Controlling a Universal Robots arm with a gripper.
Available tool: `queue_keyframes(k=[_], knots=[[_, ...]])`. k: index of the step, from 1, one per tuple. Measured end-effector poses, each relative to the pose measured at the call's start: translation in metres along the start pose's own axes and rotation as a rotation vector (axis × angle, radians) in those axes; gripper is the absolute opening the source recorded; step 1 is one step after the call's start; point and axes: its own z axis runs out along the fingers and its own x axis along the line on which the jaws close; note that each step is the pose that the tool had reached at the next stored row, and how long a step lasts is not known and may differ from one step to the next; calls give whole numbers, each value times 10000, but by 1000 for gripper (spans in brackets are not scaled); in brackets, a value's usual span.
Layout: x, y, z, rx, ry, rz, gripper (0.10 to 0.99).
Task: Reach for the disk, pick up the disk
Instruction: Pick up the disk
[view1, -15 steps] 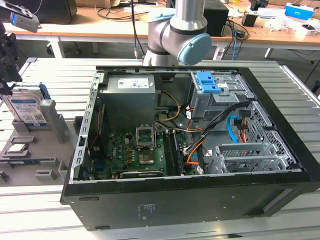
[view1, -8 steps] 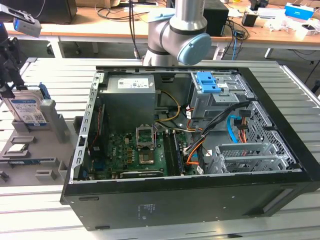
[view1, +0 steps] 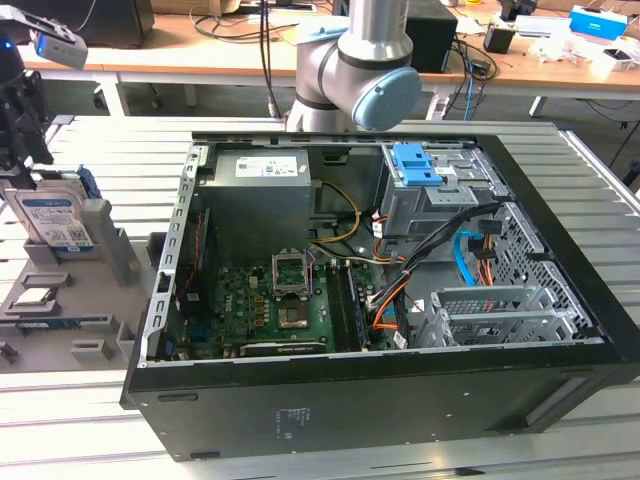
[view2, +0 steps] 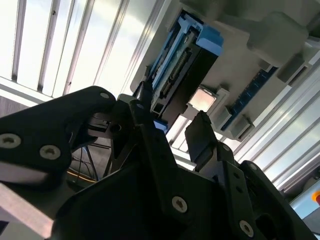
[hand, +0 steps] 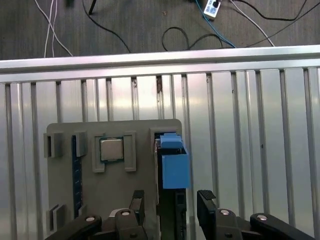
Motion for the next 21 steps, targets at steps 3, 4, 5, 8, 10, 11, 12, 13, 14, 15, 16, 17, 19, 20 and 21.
queue_keyframes(k=[3,4,5,8,10,11,12,13,14,15,16,17,19,20,21], knots=[[-5,56,41,2,0,-125,545],[-5,85,60,1,-3,-180,545],[-6,111,81,2,-5,-236,545],[-4,139,144,0,-4,-388,545],[-5,146,188,2,0,-507,545],[-5,152,207,1,3,-561,545],[-5,157,224,1,5,-613,545],[-4,161,236,2,6,-646,545],[-4,168,256,1,8,-698,545],[-3,170,279,1,9,-735,545],[-4,170,307,1,10,-745,545],[-4,169,325,1,10,-748,545],[-4,167,368,2,10,-750,545],[-4,167,377,1,10,-750,545],[-4,167,380,-1,12,-750,545]])
